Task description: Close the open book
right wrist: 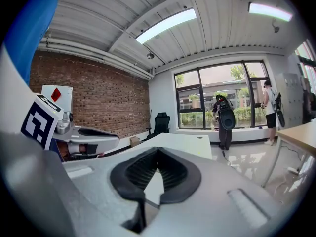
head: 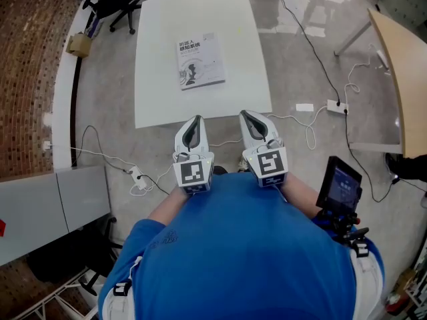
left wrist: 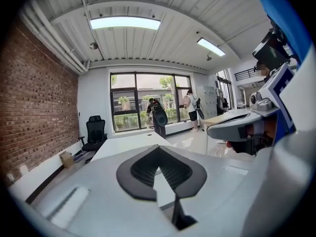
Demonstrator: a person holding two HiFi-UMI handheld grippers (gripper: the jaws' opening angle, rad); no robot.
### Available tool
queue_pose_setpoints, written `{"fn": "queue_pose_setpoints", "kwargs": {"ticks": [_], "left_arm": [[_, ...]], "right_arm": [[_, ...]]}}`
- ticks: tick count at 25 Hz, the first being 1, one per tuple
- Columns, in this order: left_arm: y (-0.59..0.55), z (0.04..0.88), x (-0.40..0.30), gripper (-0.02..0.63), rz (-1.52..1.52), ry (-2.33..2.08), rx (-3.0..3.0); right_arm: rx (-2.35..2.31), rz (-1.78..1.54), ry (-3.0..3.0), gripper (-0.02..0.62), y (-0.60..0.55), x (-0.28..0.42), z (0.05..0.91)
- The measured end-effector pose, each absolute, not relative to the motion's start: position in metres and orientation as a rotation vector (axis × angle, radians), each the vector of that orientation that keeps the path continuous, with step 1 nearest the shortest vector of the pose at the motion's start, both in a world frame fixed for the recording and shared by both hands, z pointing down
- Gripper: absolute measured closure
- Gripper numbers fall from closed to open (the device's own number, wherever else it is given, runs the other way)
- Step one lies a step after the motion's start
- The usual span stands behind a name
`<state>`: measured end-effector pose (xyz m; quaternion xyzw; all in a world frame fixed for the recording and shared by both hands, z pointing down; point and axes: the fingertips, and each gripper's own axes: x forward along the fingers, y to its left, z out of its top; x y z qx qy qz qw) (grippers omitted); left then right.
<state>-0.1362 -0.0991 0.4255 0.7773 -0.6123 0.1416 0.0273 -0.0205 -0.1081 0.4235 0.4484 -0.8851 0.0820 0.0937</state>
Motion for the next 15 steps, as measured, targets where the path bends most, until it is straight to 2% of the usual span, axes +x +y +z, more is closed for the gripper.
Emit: {"fn": "queue_pose_setpoints", "kwargs": {"ticks": [15], "left_arm": [[-0.186,0.455,-0.127,0.6,0.513,-1.738,2.492]], "right_arm": [[1.429,0.3,-2.51,0.592,-0.179,-0.015,0.457]]}}
